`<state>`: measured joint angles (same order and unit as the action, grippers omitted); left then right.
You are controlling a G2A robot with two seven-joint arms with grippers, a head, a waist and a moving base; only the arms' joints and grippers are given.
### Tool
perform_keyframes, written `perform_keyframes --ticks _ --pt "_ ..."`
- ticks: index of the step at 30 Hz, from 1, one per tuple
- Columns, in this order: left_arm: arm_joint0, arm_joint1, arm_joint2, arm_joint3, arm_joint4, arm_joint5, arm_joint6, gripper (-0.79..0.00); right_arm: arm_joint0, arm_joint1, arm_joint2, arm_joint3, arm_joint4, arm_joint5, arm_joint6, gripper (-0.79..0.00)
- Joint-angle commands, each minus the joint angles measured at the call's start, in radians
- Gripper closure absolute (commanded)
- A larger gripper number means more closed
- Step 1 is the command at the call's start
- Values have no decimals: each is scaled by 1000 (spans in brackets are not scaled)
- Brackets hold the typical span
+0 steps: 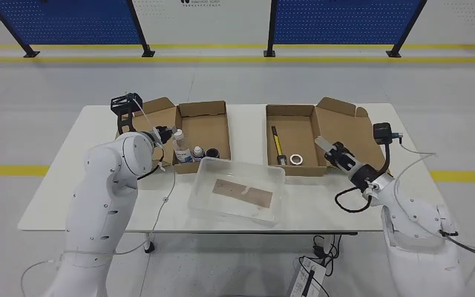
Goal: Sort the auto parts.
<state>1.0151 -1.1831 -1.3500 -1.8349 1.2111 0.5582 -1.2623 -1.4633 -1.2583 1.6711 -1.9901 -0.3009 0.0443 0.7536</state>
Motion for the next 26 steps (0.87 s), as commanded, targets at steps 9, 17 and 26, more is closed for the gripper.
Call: perform_keyframes --ticks 9,17,26 --pt "0 0 0 0 0 0 0 -784 0 0 0 0 0 0 0 -785" --pt "0 0 0 0 0 0 0 -784 0 0 0 0 0 0 0 -785" --pt "0 0 0 0 0 0 0 -785 0 0 0 0 0 0 0 -785"
